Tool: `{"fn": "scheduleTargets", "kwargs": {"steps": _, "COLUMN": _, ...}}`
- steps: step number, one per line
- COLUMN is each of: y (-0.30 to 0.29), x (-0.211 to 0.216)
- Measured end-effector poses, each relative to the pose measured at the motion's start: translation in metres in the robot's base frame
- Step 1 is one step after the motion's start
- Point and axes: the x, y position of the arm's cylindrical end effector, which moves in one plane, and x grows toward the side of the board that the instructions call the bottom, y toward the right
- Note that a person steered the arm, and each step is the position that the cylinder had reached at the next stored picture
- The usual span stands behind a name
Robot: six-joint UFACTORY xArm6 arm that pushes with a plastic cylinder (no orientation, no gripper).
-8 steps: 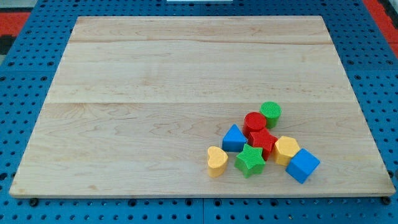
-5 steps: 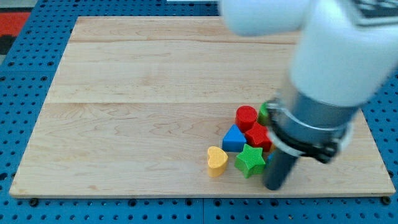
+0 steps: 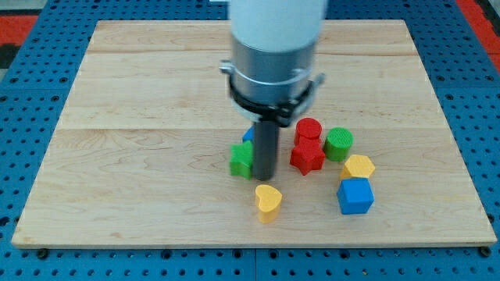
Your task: Push the green star to the top left corner of the board
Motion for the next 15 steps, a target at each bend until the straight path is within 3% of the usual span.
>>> {"fn": "scheduleTargets", "kwargs": {"steps": 1, "y": -0.056, "x": -0.009}}
{"fn": "scheduleTargets", "kwargs": {"steps": 3, "y": -0.080, "x": -0.083}}
{"fn": "scheduleTargets", "kwargs": {"steps": 4, "y": -0.082, "x": -0.098}}
{"fn": "scheduleTargets", "kwargs": {"steps": 11, "y": -0.123, "x": -0.122}}
{"fn": "scheduleTargets", "kwargs": {"steps": 14, "y": -0.109, "x": -0.186}}
{"fn": "scheduleTargets", "kwargs": {"steps": 15, "y": -0.073, "x": -0.205}}
